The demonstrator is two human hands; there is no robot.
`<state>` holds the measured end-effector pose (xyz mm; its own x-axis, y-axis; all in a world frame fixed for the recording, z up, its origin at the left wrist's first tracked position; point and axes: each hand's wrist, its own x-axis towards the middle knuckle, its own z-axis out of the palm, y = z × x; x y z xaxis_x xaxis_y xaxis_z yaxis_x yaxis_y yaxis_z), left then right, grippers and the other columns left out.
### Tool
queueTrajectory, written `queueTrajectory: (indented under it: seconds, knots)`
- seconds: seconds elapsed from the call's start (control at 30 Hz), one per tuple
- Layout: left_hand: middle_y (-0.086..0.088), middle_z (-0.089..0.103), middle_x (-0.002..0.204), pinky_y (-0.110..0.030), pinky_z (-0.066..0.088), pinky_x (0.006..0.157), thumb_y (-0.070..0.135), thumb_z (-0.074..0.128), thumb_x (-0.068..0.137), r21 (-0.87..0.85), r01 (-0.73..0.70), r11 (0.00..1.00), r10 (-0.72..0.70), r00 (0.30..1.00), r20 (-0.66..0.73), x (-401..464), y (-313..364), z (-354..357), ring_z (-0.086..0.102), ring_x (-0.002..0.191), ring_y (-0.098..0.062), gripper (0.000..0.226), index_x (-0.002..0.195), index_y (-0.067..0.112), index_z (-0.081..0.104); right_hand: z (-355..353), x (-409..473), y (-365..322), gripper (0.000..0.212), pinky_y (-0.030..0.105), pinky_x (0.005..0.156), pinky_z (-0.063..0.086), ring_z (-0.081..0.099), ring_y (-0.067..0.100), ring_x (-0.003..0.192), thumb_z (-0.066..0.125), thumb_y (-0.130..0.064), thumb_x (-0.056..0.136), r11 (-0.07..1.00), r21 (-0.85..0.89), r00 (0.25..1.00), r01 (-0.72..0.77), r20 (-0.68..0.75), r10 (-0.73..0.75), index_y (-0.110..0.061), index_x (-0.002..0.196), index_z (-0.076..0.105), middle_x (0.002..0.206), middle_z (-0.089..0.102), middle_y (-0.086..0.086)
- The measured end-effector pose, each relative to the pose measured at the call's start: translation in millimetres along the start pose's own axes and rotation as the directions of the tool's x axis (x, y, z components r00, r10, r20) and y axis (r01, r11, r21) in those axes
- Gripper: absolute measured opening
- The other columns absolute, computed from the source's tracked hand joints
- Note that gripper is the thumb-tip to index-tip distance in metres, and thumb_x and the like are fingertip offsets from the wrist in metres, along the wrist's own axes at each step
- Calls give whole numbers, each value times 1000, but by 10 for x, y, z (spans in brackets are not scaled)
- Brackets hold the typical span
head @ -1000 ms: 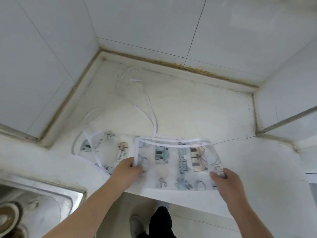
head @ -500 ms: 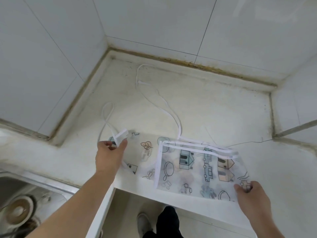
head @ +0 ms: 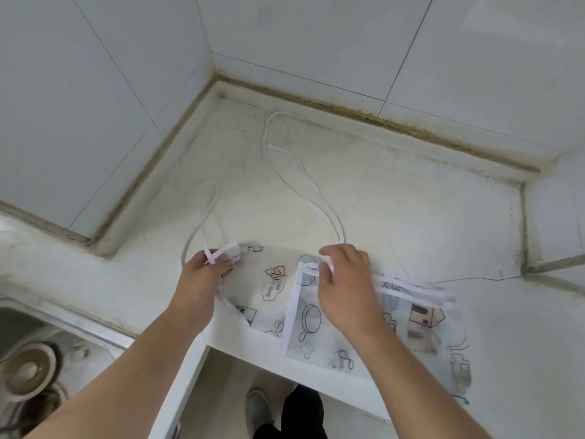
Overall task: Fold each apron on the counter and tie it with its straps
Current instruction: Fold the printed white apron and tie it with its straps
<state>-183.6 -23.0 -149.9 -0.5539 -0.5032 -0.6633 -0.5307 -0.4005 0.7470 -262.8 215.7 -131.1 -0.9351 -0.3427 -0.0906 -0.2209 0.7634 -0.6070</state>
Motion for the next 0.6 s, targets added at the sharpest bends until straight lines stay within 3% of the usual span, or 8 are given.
queueTrajectory:
  seconds: [0.1,0.17,0.27,0.33,0.43,0.53,0.6]
  knots:
    - [-19,76,116,-55,53,106,-13,52,87,-10,-10,1000,10,1000,24,39,13,-40,72,111,-39,39,117,4,72,437,503,-292,37,35,115,29,40,25,132,48,-30,107,1000,-28,953,4,302,5,-24,142,58,140,58,-3]
    - [-20,77,113,-45,58,94,-18,46,84,-43,-5,999,6,1000,26,57,45,-48,74,104,-35,44,115,1,71,592,686,-338,29,35,108,31,49,23,128,50,-31,105,997,-70,910,-29,411,56,-28,129,66,126,68,-7]
    - [-18,77,102,-35,55,78,-20,43,85,-113,26,993,-24,1000,17,40,105,-48,74,87,-27,45,112,0,72,638,752,-285,17,34,96,41,66,14,95,58,-19,97,990,8,913,-143,387,128,-25,91,73,80,69,-17]
    - [-16,78,99,-34,55,77,-18,43,85,-132,33,991,-40,998,-53,41,112,-53,73,86,-27,45,109,1,76,627,744,-205,17,29,81,48,64,4,75,64,-19,96,969,107,919,-223,353,172,-22,82,73,67,64,-18]
    - [-12,79,93,-33,54,74,-15,43,80,-183,45,982,-84,974,-210,52,138,-87,68,83,-26,49,101,8,81,611,714,-166,20,16,61,42,56,-4,58,69,-18,95,950,172,926,-261,323,195,-20,76,73,60,60,-18]
    - [-10,75,91,-41,57,81,-9,47,79,-206,92,974,-150,946,-288,51,170,-127,64,87,-29,41,96,7,81,650,739,-156,27,13,59,40,56,-8,57,69,-17,94,952,176,931,-252,311,190,-26,69,69,56,59,-20]
    - [-10,74,92,-46,56,89,4,54,84,-147,133,980,-165,959,-229,58,223,-151,68,87,-31,22,92,2,75,675,739,-152,28,22,71,46,56,-4,58,67,-15,94,962,144,931,-231,320,176,-24,68,68,54,59,-27]
